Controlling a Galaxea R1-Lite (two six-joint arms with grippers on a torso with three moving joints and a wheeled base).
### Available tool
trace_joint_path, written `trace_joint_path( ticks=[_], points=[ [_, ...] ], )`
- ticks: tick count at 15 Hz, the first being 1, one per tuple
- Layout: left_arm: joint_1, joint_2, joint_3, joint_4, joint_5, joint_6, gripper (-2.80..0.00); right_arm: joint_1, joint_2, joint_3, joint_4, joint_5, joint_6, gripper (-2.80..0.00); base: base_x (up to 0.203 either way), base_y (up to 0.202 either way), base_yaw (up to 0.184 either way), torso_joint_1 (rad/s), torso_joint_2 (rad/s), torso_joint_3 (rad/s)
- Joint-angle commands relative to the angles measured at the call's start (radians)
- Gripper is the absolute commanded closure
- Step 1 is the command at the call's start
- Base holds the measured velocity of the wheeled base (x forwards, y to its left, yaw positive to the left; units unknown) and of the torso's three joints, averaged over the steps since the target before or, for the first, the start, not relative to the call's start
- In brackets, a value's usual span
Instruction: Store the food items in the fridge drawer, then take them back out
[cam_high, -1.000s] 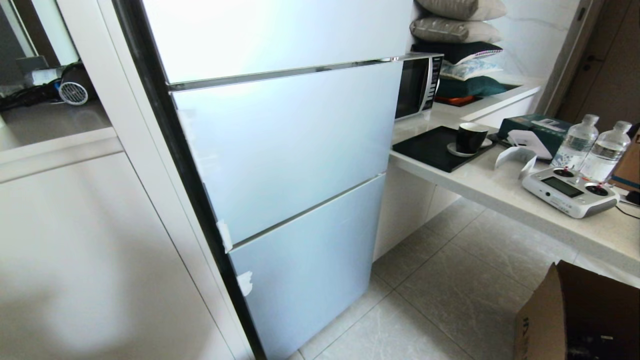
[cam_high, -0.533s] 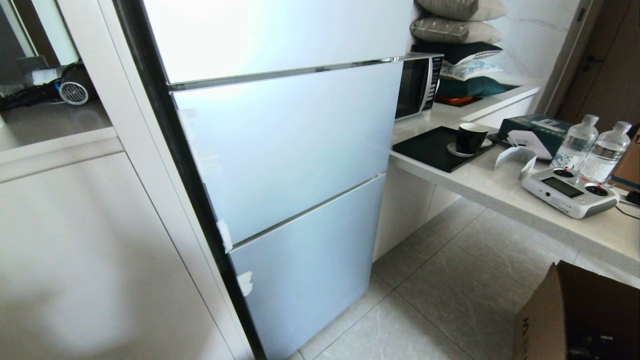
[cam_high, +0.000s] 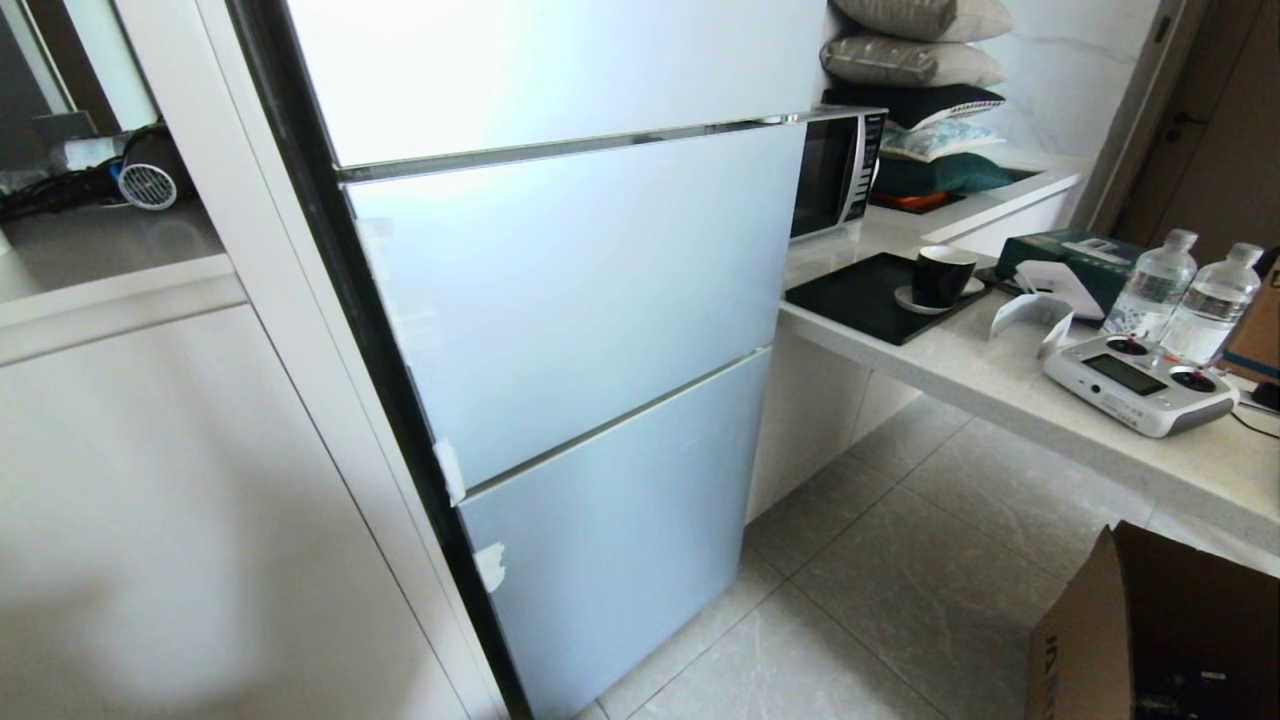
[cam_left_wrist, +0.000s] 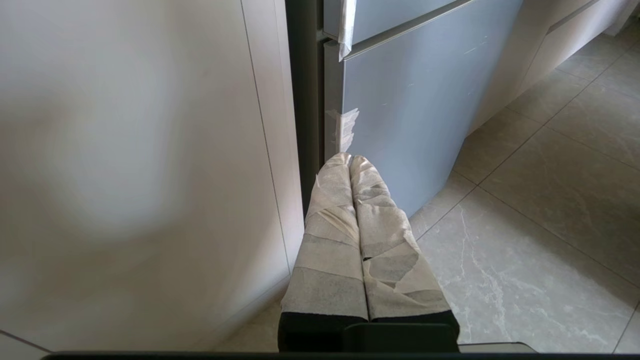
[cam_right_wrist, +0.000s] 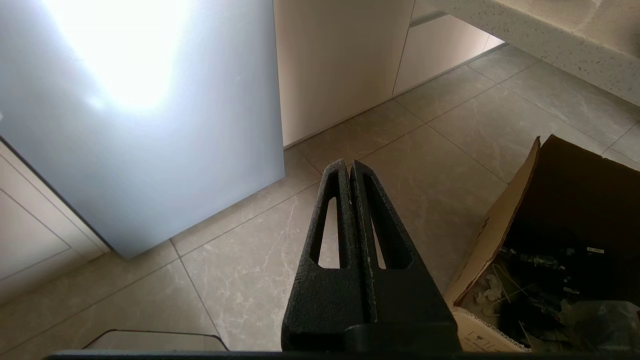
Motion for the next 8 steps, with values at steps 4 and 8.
trace_joint_path(
  ticks=[4,8],
  points=[
    [0.0,0.002,0.0,0.001,0.0,0.0,0.0,0.0,0.003,0.0,0.003,-0.005,0.007,0.0,0.0,0.0,0.0,0.0,0.0,0.0],
    [0.0,0.002,0.0,0.001,0.0,0.0,0.0,0.0,0.003,0.0,0.003,-0.005,0.005,0.0,0.0,0.0,0.0,0.0,0.0,0.0]
  ],
)
